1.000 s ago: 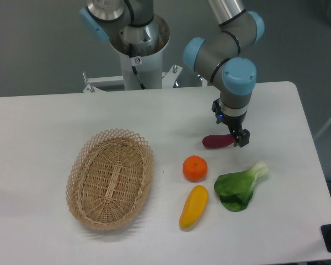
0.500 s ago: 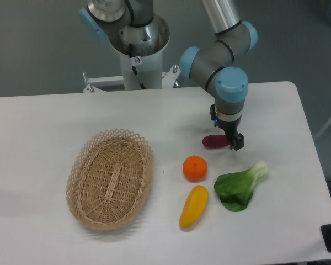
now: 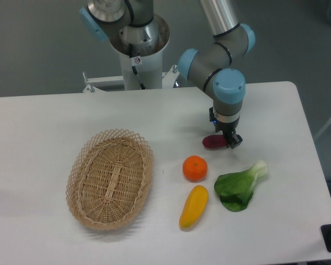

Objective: Pick up the sweet potato from the table
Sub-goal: 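Close the gripper around the purple sweet potato, then lift the held sweet potato up off the table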

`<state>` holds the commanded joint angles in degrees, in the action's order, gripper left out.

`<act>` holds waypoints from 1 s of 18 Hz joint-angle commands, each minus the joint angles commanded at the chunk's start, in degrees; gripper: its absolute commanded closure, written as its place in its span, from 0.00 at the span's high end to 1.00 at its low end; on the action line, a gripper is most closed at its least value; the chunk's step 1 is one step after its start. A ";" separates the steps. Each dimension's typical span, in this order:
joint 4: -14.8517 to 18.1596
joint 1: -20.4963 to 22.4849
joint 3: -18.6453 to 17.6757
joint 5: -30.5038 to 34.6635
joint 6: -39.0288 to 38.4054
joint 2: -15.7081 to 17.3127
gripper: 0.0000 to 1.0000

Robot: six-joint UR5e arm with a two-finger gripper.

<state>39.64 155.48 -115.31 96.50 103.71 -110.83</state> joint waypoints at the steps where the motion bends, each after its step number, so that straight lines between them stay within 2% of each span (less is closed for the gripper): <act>1: 0.00 0.00 0.00 0.00 0.00 0.00 0.31; 5: 0.09 0.09 0.44 0.00 0.09 0.53 0.30; 10: 0.53 0.44 1.40 -0.79 -0.52 3.07 0.29; 12: 0.88 0.09 2.72 -1.66 -4.98 4.30 0.29; 15: 0.97 -0.70 5.00 -6.66 -10.71 5.01 0.30; 18: 1.05 -0.96 6.41 -11.41 -14.84 7.46 0.30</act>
<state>40.69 154.51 -108.90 85.10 88.87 -103.37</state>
